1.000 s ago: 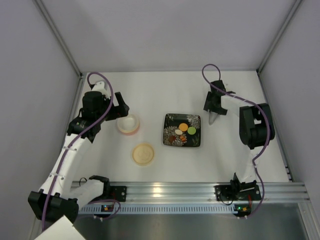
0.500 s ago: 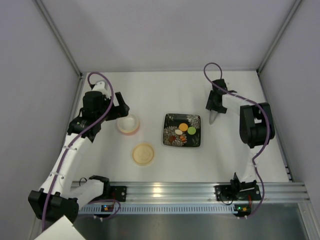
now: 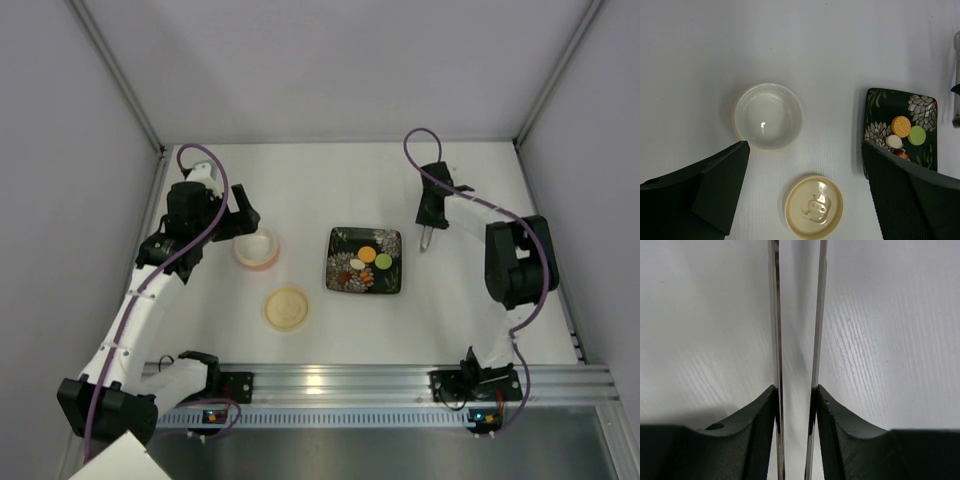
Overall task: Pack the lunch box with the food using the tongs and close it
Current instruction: Pick up the clamp at the center of the board, then pick up the fake food from the plate.
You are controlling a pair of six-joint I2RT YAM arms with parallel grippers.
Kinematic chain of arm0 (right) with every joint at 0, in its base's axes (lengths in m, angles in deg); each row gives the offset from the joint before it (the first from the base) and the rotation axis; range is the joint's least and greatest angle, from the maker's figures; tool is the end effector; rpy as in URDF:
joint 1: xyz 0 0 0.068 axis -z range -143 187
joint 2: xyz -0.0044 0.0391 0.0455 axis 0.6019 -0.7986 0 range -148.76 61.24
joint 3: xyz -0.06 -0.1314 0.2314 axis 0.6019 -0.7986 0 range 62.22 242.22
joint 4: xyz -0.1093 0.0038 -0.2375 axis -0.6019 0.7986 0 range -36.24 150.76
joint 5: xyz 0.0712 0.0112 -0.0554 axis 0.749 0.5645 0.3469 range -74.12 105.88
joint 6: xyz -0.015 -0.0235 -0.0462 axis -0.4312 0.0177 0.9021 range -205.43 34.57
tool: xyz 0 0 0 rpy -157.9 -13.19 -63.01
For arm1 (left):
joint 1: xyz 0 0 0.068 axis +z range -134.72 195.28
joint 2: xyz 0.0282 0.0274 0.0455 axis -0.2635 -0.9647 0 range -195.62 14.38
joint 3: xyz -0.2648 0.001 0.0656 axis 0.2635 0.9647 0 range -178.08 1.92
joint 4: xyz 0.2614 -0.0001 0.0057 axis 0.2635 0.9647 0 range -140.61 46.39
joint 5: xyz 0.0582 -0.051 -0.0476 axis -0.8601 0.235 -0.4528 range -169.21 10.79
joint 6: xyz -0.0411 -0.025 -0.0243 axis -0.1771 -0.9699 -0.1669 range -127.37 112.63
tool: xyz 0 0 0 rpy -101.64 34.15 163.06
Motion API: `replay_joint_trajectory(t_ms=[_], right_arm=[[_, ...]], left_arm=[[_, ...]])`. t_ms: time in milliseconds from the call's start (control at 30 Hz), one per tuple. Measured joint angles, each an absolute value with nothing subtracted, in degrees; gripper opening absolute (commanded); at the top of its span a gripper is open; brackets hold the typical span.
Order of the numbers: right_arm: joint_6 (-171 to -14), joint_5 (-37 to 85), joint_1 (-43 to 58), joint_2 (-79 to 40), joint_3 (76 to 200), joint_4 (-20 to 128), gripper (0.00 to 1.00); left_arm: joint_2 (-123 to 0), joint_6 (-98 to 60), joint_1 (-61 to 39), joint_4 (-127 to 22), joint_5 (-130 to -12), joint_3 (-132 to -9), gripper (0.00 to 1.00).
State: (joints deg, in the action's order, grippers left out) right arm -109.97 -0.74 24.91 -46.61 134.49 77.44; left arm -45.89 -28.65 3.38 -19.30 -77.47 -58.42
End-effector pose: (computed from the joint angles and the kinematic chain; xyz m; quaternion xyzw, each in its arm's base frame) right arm 0.3838 0.0718 0.1780 0.1415 0.9443 -0.0499 0.2928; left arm 0.2226 -0.0480 0.3462 -0.0639 0.8690 -0.1527 0.4663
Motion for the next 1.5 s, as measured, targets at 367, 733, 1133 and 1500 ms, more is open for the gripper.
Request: replay_joint_trajectory(t_ms=[367, 733, 1133, 1500], right_arm=[[-109.9, -1.0, 24.0, -23.1, 126.0, 77.7, 0.36], [-110.1, 0.0, 14.5, -5.4, 118.3, 82.3, 0.35], [-114.1, -0.4, -0.4, 7.7, 114.3, 88.6, 0.34], [-120.3, -5.0, -16.3, 6.4, 111.9, 91.6, 0.34]], left_arm=[[-45.8, -28.7, 3.4, -19.3, -77.3, -58.4, 0.99], [-44.5, -28.7, 3.4, -19.3, -77.3, -58.4, 0.99], [-43.9, -28.7, 3.2, -19.1, -77.1, -58.3, 0.99], [-41.2, -28.7, 3.2, -18.9, -77.3, -55.9, 0.99]])
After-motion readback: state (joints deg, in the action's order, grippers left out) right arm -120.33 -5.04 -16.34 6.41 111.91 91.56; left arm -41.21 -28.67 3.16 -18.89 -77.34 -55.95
